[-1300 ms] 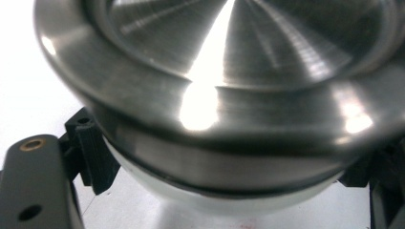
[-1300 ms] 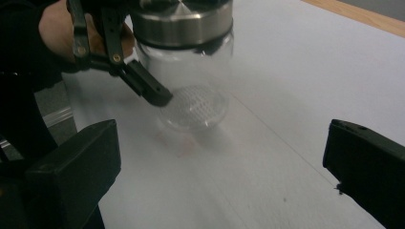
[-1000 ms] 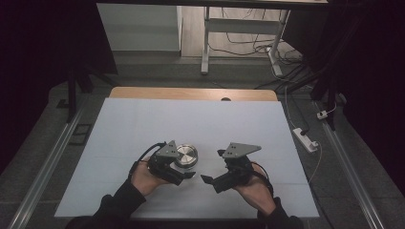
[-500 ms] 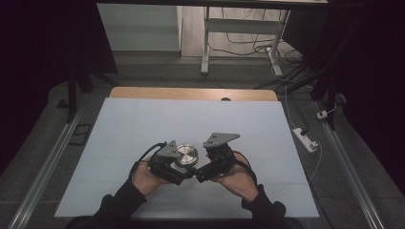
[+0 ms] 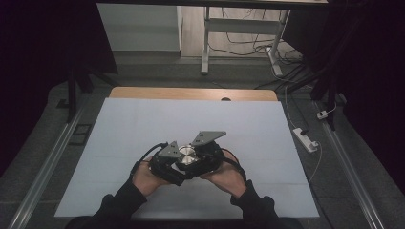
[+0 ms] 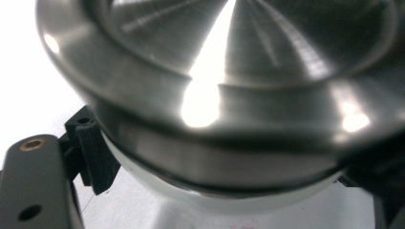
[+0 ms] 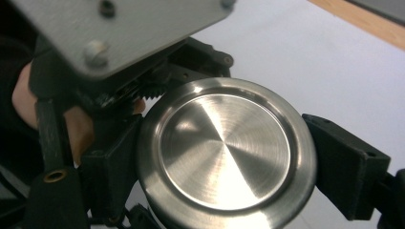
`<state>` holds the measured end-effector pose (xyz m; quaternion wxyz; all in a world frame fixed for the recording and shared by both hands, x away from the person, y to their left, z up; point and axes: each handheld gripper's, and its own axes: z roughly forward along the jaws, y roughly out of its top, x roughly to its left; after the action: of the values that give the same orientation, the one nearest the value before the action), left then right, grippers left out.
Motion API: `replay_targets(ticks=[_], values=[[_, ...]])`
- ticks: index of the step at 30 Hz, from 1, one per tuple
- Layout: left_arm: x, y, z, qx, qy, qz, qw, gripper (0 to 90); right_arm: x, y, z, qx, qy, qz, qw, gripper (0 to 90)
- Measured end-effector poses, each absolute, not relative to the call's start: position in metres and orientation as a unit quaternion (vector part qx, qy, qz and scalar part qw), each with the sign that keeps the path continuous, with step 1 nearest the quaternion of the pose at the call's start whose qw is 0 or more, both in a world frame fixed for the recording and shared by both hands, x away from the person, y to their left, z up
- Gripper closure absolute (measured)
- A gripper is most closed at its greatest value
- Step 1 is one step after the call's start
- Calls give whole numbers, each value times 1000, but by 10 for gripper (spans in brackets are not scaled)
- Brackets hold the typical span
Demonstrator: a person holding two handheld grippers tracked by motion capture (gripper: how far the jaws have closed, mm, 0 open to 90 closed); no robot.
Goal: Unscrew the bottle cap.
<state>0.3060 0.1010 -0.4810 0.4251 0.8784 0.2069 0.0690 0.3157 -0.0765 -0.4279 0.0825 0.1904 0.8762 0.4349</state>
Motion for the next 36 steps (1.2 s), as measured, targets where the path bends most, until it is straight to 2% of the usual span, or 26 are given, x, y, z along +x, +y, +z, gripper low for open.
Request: replay_targets(ticks=[8,9,13,15,17,19,22,23,27,28,35,36], values=[[305,102,-479,883,172,45,435,154,328,-87,-427,110,885,451,24,180],[305,102,-478,888,151,41,433,154,334,-91,-428,66,885,460,-5,179],[303,99,-479,893,132,36,429,154,344,-95,-432,-13,882,469,-46,176],[303,100,-479,892,137,37,428,154,346,-96,-433,-20,879,473,-55,140],[305,102,-479,890,149,45,429,154,346,-95,-433,1,881,471,-46,56],[307,105,-479,883,171,49,434,154,344,-96,-430,29,885,465,-23,12],[309,109,-479,879,195,59,432,154,342,-99,-425,72,886,457,2,0],[310,111,-479,874,217,70,429,154,339,-99,-422,129,885,446,22,0],[311,112,-479,872,234,82,423,154,336,-97,-423,174,877,447,35,0],[310,111,-479,871,242,88,419,154,331,-90,-424,187,877,439,50,9],[308,105,-480,871,246,94,414,154,318,-75,-425,200,872,439,81,111],[307,104,-479,873,241,93,414,154,314,-71,-426,200,872,436,101,162]])
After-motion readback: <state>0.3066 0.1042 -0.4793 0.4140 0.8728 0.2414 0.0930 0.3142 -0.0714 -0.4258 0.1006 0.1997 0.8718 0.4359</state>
